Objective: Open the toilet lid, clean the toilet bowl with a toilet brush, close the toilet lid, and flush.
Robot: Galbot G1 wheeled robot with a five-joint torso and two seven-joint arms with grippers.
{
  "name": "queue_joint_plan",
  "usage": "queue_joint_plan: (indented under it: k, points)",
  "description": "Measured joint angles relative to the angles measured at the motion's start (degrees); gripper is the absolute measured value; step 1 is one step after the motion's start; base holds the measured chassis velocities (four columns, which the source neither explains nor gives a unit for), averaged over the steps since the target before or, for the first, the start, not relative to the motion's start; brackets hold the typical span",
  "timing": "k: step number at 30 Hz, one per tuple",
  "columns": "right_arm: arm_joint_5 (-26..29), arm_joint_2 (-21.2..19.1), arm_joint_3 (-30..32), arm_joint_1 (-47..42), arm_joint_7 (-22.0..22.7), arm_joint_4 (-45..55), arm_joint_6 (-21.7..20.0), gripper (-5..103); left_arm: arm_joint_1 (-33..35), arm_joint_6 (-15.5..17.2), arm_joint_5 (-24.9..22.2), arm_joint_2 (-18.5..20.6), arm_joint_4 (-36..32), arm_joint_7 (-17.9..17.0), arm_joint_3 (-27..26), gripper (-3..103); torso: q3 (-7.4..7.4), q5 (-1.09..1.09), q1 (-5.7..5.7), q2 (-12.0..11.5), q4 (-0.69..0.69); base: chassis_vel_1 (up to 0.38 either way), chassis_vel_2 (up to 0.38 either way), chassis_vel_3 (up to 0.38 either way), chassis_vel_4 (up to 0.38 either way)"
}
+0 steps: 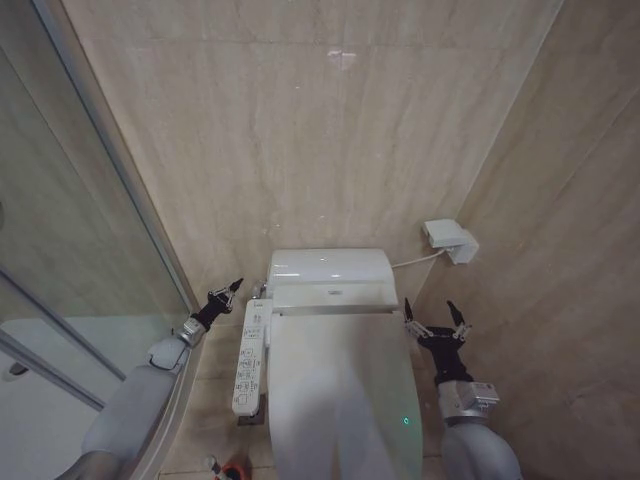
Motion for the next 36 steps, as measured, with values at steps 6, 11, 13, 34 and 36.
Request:
queue_joint_plan:
  k: [6, 11, 13, 34, 36]
  points:
    - [0.00, 0.00, 0.00, -0.04, 0.00, 0.00, 0.00, 100, 0.32, -0.03, -0.11, -0.09, -0.64, 0.48, -0.06, 0, -0.01, 0.00, -0.04, 0.01, 0.00, 0.000, 0.000, 0.000, 0.000]
    - [0.00, 0.00, 0.00, -0.03, 0.00, 0.00, 0.00, 100, 0.33, -0.12, -0.12, -0.14, -0.79, 0.81, 0.06, 0, -0.01, 0.01, -0.04, 0.00, -0.01, -0.008, 0.008, 0.011, -0.010]
    - [0.00, 0.00, 0.00, -0.03, 0.00, 0.00, 0.00, 100, 0.29, -0.17, -0.12, -0.14, -0.79, 0.87, 0.17, 0, 0.00, 0.00, -0.02, 0.00, -0.01, -0.053, 0.047, 0.054, -0.056]
    - [0.00, 0.00, 0.00, -0.03, 0.00, 0.00, 0.00, 100, -0.29, -3.81, -1.69, 0.92, 1.46, 7.64, 2.94, 0, 0.00, 0.00, -0.03, 0.00, -0.01, -0.008, 0.008, 0.007, -0.005]
    - [0.00, 0.00, 0.00, -0.03, 0.00, 0.00, 0.00, 100, -0.32, -3.81, -2.04, 1.00, 1.60, 7.70, 3.25, 0, 0.00, 0.01, -0.03, 0.00, 0.00, 0.000, 0.000, 0.000, 0.000]
